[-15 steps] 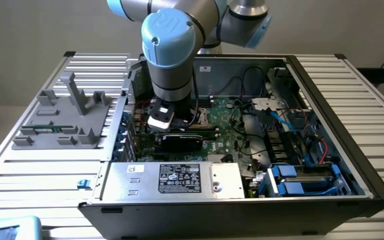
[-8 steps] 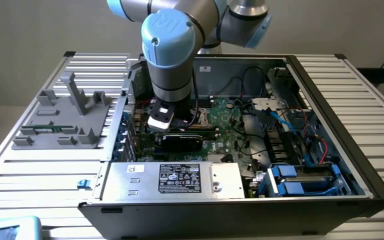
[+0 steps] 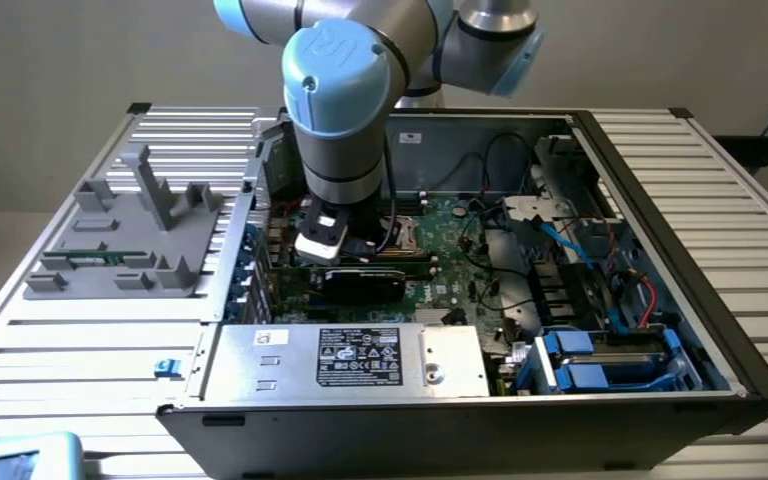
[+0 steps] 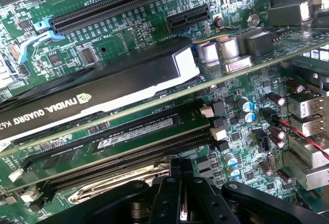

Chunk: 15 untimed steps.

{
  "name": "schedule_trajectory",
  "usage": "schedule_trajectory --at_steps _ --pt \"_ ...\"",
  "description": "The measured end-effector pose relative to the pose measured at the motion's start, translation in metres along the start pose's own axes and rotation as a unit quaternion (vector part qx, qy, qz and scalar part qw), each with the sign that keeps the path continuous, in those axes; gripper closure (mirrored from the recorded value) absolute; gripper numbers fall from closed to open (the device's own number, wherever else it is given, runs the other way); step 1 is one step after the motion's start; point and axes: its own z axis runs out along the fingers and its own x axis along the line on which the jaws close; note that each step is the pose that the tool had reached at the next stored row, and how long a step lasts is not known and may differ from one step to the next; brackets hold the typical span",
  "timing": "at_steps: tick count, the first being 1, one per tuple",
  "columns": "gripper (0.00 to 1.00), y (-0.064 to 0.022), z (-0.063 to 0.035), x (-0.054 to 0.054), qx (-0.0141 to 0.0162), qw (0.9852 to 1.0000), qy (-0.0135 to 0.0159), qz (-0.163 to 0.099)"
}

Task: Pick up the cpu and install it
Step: 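Install the second cpu locking lever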

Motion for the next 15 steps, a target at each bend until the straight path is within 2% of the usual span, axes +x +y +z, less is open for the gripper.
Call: schedule_trajectory --at_steps 15 --pt "0.89 0.0002 0.0000 -0.0002 0.0000 1.0000 0.0002 0.000"
